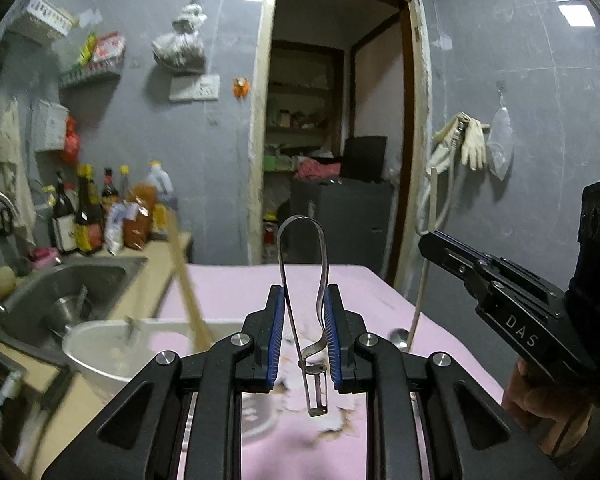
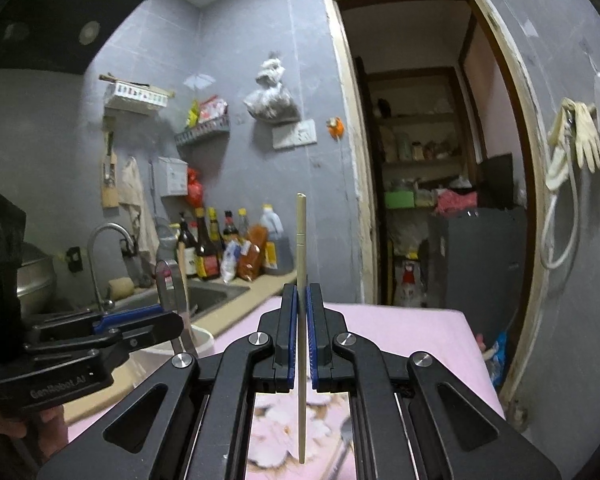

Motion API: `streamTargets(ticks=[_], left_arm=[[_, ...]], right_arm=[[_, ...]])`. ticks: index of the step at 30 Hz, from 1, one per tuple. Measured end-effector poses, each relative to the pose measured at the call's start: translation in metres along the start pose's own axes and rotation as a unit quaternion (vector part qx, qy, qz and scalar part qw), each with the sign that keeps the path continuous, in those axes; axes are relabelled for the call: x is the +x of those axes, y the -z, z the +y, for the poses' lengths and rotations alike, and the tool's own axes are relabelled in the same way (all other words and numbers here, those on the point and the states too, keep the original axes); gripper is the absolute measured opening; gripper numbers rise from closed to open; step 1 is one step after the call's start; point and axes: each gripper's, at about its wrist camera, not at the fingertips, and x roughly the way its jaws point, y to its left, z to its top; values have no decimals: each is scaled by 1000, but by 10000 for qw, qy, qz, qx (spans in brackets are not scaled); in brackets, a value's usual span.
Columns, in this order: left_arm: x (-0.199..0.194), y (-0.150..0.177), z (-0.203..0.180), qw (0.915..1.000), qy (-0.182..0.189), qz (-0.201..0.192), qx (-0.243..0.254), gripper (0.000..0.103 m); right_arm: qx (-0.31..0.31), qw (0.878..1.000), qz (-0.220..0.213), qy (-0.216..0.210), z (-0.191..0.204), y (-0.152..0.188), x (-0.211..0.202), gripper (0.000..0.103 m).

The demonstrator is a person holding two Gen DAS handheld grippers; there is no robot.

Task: Organize utensils
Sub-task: 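Lift the tongs and chopstick upright and carry them over the holders, then lower the tongs into the white basket holder while the right tool drops the chopstick into the white cup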

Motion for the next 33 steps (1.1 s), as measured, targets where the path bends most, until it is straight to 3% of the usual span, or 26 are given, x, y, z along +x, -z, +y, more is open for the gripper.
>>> streamTargets(ticks=[9, 19, 24, 33], left_arm=[[-30, -21, 54, 9967, -676, -399, -213, 16], [-44, -22, 113, 9848, -1585, -549, -456, 16], [-26, -17, 128, 9827, -1757, -385, -453, 16], [5, 10, 139, 9833, -1736, 99, -529, 16]], right_arm=[[-165, 9982, -312, -495, 39, -23, 22, 3], [-214, 9937, -523, -968, 73, -43, 63, 3], [-295, 9940, -315, -1001, 82, -37, 88, 3], [-247, 9939, 435, -983, 75, -3, 115, 3]])
